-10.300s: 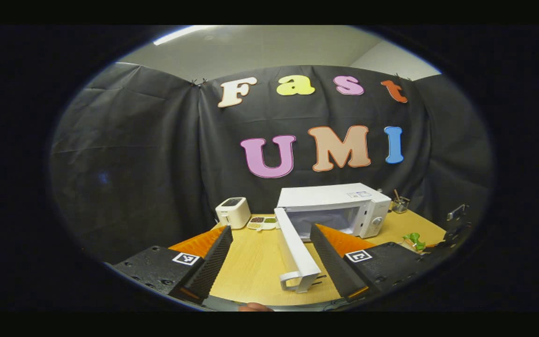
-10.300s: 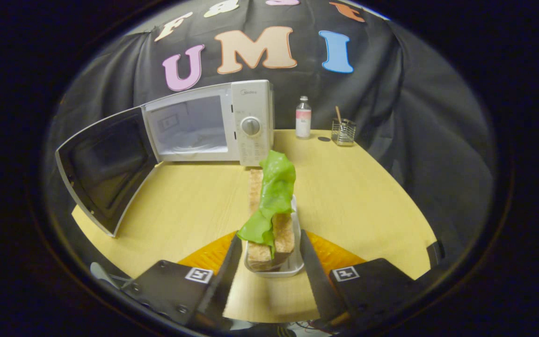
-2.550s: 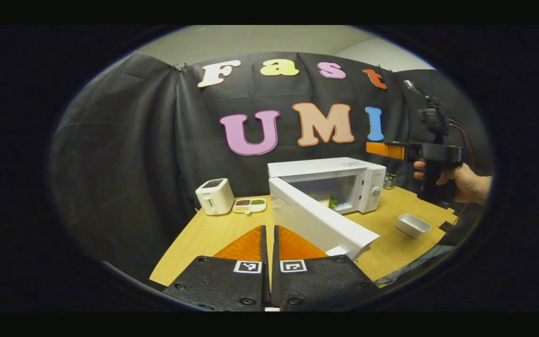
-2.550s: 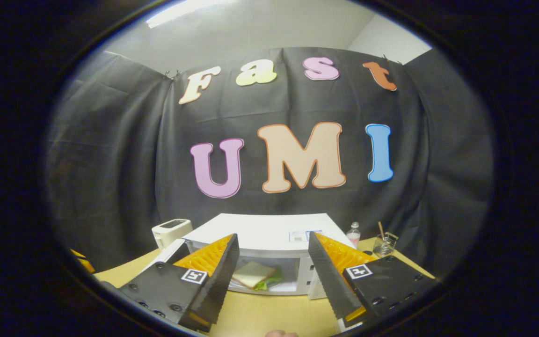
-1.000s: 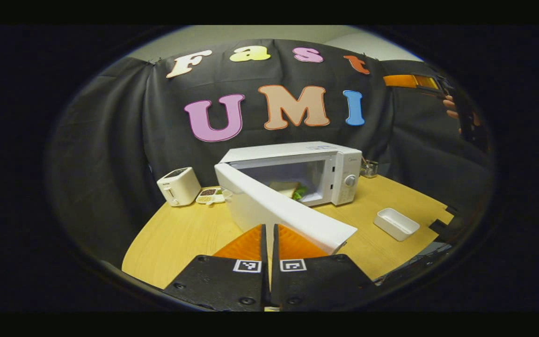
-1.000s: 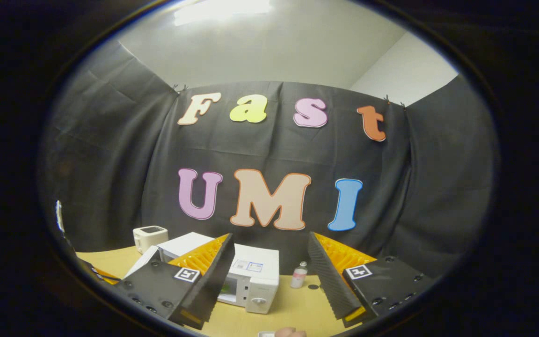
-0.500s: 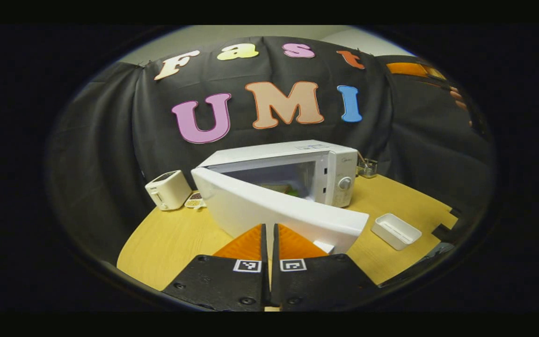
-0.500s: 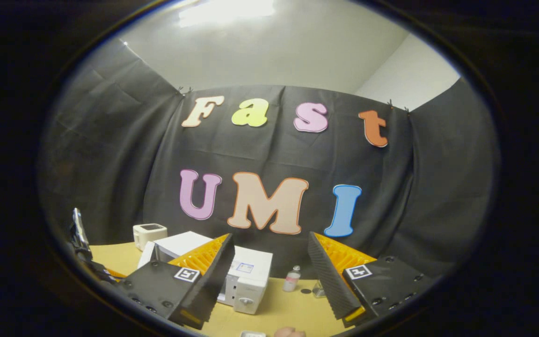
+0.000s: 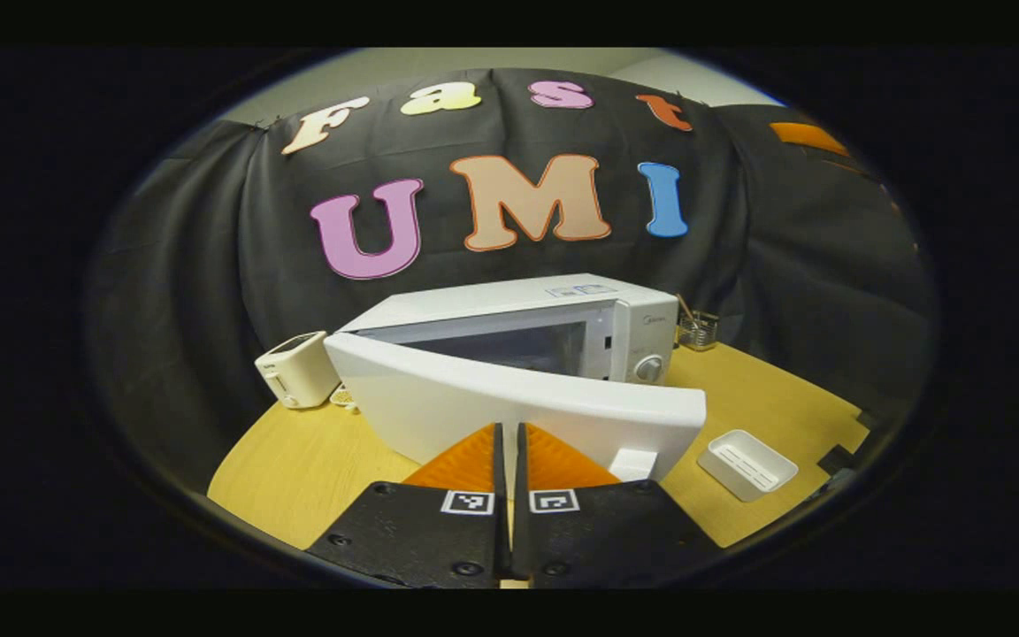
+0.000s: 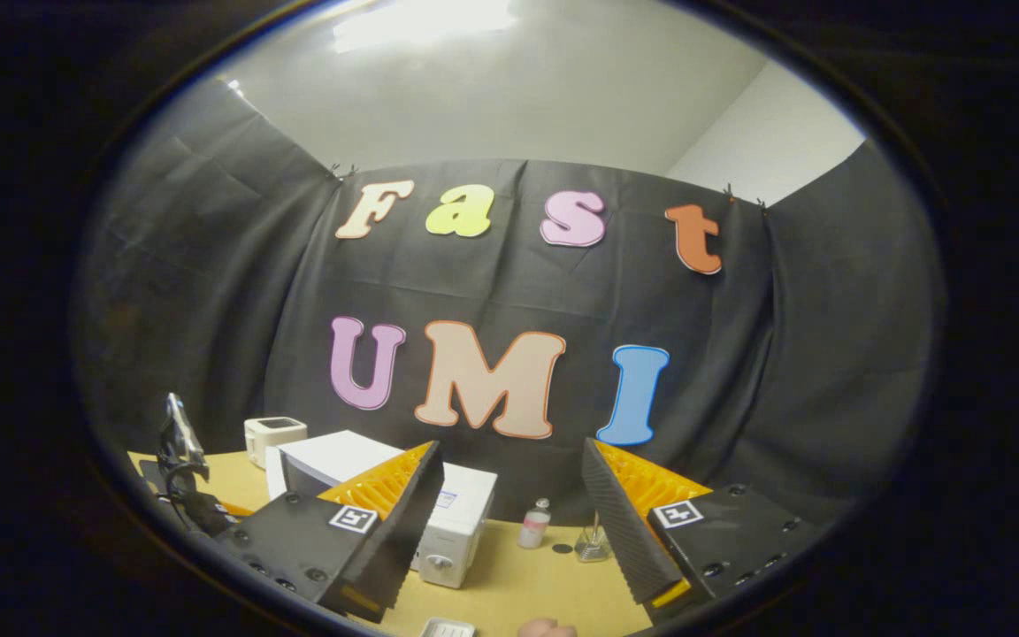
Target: Open the microwave oven with the left hand, put the food in, and close the microwave oven.
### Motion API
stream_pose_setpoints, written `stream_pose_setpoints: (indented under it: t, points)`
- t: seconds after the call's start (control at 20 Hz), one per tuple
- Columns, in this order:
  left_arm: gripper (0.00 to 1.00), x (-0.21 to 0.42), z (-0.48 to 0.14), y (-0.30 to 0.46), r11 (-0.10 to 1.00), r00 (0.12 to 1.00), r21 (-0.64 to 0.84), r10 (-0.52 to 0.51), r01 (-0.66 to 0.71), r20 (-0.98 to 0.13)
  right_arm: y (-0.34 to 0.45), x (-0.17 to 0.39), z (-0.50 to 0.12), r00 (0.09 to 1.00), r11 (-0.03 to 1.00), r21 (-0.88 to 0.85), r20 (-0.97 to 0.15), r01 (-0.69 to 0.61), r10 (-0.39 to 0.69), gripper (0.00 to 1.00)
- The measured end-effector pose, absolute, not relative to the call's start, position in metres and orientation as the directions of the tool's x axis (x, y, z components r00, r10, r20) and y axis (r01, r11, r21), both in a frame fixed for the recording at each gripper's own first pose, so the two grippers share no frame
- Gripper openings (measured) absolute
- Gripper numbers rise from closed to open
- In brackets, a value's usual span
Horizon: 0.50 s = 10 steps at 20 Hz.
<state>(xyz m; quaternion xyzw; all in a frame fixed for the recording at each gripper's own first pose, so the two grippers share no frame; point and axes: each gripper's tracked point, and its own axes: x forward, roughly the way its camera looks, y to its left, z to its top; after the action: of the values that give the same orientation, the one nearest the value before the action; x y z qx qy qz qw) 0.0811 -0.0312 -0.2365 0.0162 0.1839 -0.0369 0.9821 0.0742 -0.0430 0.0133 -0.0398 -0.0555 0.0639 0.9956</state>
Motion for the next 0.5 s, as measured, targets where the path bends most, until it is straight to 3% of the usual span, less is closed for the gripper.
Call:
stream_pose_setpoints:
  t: [0.5]
  points:
    - [0.0, 0.118, -0.248, -0.051, 0.997, 0.93, 0.031, -0.061, 0.077, -0.364, -0.063, 0.06, 0.012, 0.983, 0.985, -0.111, 0.109, -0.136, 0.148, 0.92]
